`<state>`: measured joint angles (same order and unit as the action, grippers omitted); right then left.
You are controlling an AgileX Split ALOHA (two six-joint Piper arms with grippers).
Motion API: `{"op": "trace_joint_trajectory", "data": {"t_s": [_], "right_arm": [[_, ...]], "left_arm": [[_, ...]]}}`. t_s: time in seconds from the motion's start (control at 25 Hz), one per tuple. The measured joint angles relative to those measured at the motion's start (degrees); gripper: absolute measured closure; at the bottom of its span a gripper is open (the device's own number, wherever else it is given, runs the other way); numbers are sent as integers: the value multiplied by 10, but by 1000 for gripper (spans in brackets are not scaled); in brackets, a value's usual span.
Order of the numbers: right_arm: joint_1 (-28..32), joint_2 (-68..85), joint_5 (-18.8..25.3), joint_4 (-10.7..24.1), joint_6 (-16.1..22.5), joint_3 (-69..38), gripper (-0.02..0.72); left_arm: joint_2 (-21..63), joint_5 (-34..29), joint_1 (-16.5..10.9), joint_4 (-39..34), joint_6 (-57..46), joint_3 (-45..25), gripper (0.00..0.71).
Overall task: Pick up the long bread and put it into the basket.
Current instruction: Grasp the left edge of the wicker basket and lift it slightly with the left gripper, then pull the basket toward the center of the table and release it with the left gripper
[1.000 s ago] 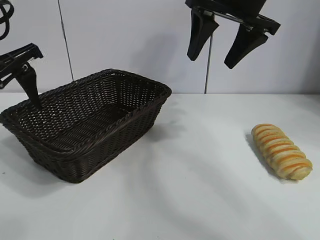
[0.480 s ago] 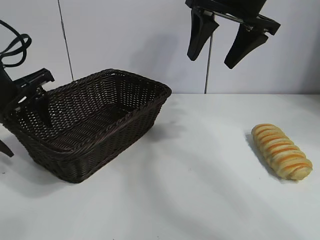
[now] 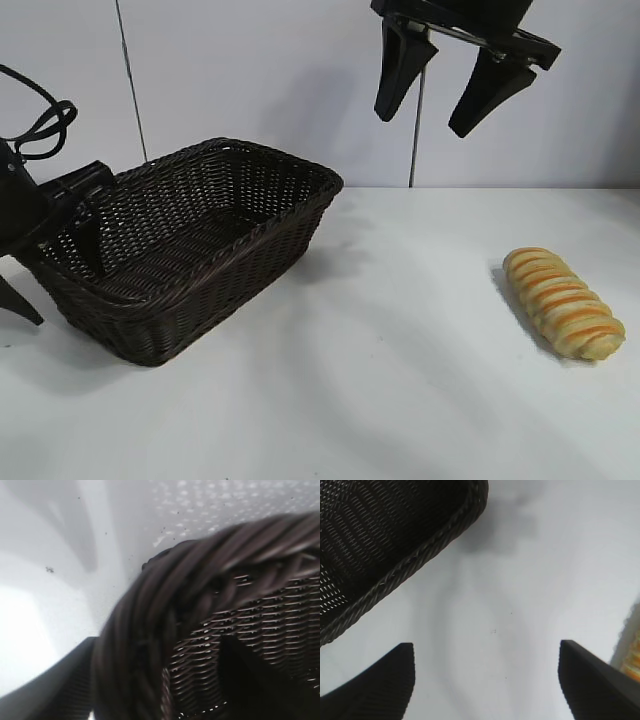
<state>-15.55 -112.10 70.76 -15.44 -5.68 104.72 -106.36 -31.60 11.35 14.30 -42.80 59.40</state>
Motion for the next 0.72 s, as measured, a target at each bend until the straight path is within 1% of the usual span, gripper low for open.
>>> {"op": "trace_joint_trajectory", "data": {"t_s": [0.24, 0.44, 0.72], "right_arm": [[0, 0, 0, 0, 0, 0, 135], [0, 0, 0, 0, 0, 0, 135], [0, 0, 0, 0, 0, 0, 135]], "left_arm": [[0, 4, 0, 4, -8, 0, 604], [0, -12, 0, 19, -6, 4, 604], [5, -78, -1, 21, 22, 55, 605]]}}
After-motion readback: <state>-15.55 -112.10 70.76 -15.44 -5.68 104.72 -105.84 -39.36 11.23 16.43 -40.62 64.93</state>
